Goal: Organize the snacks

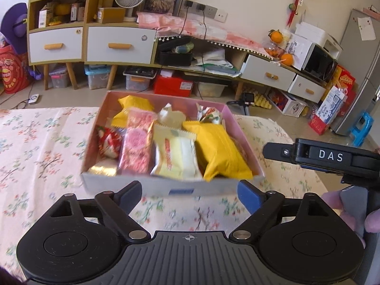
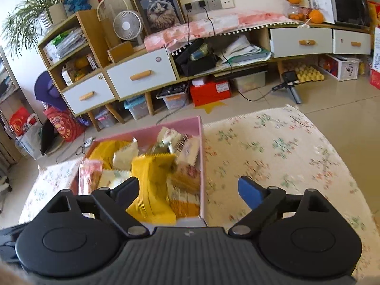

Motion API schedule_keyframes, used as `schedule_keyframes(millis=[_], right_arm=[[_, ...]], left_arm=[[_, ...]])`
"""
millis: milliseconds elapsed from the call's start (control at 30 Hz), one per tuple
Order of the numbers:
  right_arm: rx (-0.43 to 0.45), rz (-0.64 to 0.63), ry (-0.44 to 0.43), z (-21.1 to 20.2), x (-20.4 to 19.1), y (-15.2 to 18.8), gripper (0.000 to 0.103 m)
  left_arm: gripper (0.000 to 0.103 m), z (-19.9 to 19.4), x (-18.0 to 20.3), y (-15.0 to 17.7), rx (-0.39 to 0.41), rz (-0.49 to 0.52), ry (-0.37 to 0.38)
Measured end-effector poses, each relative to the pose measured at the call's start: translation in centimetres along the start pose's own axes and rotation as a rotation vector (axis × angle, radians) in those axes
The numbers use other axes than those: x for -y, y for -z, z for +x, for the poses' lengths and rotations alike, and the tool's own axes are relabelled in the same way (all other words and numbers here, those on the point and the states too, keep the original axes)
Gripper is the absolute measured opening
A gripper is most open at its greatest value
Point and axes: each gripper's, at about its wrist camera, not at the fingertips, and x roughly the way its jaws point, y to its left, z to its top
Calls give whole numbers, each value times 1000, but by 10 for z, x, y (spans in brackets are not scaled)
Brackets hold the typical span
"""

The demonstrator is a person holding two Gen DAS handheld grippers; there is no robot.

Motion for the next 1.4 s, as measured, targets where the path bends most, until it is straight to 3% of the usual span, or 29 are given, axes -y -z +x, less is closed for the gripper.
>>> schedule_keyframes(millis=[333, 533, 867, 1200, 1400], right_arm=[[-53, -101, 37, -33, -15, 27, 97], [-40, -164, 45, -54, -30, 39, 101], [-36, -181, 51, -67, -41, 57, 103], [-26, -225, 87, -67, -49, 63, 103], [-47, -233, 66, -66, -53, 65, 103]], left_arm=[[93, -32, -2, 29, -62, 37, -124], [97, -53, 0, 42, -86, 77, -181], [99, -70, -1, 58, -103, 47, -225], [101, -77, 0, 55, -73, 47, -267], [101, -76, 1, 54, -71, 43, -297]])
